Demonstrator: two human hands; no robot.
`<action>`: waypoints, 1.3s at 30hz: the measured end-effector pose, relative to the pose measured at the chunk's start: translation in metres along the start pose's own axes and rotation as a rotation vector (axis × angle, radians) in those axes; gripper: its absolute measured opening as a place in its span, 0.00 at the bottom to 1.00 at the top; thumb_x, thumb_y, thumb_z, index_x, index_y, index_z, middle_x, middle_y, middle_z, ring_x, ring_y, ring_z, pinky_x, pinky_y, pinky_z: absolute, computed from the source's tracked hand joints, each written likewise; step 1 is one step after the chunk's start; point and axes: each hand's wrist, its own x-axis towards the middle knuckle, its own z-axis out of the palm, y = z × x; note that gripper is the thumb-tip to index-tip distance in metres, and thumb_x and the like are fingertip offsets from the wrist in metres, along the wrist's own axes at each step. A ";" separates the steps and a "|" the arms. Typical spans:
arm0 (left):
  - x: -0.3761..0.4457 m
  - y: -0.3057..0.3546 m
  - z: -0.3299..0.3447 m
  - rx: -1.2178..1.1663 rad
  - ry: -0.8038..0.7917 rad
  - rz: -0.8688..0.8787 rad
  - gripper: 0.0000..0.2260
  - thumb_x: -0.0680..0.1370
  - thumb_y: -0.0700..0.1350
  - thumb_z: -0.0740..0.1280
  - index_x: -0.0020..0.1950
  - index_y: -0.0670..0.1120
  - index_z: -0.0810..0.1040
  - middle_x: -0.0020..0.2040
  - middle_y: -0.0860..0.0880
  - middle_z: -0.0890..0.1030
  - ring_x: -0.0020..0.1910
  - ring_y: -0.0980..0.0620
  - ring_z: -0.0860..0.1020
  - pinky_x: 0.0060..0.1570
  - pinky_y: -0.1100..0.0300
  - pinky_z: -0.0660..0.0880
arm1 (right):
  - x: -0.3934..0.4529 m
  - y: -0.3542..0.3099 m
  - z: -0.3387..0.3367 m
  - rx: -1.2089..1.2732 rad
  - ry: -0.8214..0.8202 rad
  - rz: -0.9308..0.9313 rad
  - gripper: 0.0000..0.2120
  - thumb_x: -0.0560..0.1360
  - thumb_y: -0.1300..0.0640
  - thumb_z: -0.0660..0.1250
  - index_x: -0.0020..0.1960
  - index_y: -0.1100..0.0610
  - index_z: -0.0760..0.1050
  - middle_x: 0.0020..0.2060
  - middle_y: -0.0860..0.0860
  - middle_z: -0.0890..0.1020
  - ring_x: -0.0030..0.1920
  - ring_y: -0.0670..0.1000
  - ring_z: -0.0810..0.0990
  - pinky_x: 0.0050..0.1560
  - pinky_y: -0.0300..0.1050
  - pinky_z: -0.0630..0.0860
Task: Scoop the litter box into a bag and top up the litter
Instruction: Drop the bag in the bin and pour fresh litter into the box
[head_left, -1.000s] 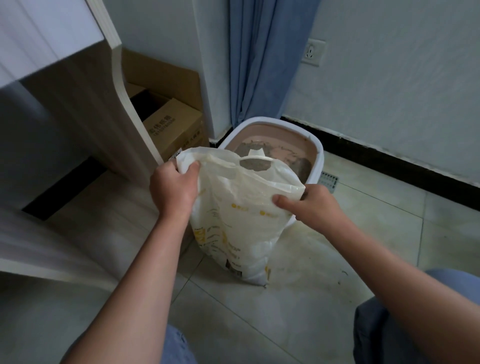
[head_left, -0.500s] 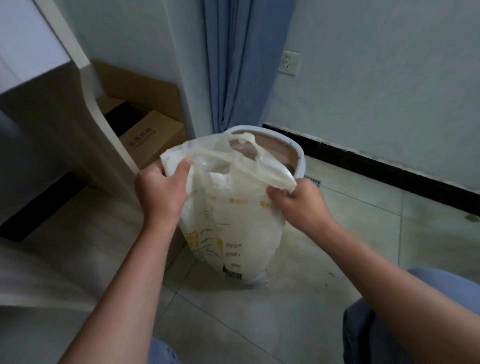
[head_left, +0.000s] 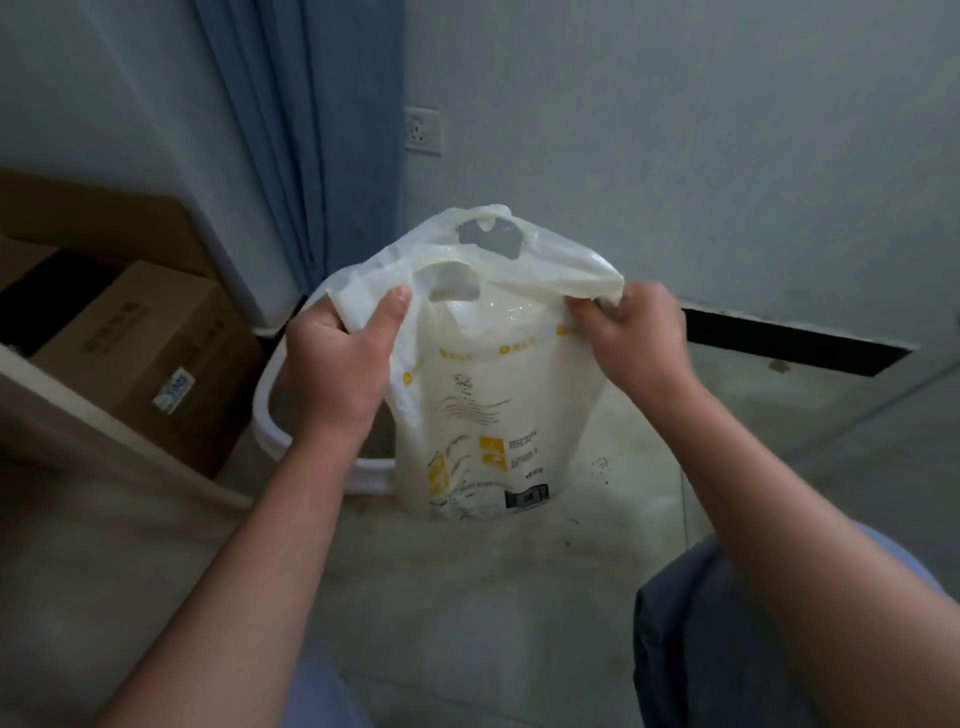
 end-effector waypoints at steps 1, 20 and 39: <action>-0.001 0.002 0.011 0.008 -0.035 -0.006 0.04 0.73 0.48 0.75 0.42 0.50 0.82 0.37 0.56 0.84 0.37 0.60 0.83 0.33 0.64 0.79 | 0.004 0.008 -0.007 -0.020 0.014 0.015 0.24 0.75 0.48 0.68 0.27 0.59 0.64 0.20 0.50 0.64 0.25 0.50 0.63 0.28 0.45 0.60; 0.028 -0.019 0.167 0.297 -0.367 0.088 0.05 0.74 0.45 0.74 0.41 0.45 0.85 0.36 0.50 0.85 0.31 0.61 0.78 0.35 0.57 0.76 | 0.079 0.132 -0.033 0.204 0.319 0.334 0.14 0.76 0.49 0.67 0.41 0.60 0.80 0.35 0.54 0.81 0.39 0.57 0.80 0.38 0.44 0.68; 0.032 -0.053 0.182 0.770 -0.477 0.818 0.26 0.75 0.43 0.69 0.72 0.42 0.69 0.71 0.41 0.69 0.70 0.42 0.66 0.71 0.44 0.63 | 0.094 0.134 0.020 0.231 0.107 0.422 0.14 0.77 0.52 0.67 0.34 0.54 0.76 0.28 0.50 0.76 0.30 0.49 0.73 0.30 0.40 0.65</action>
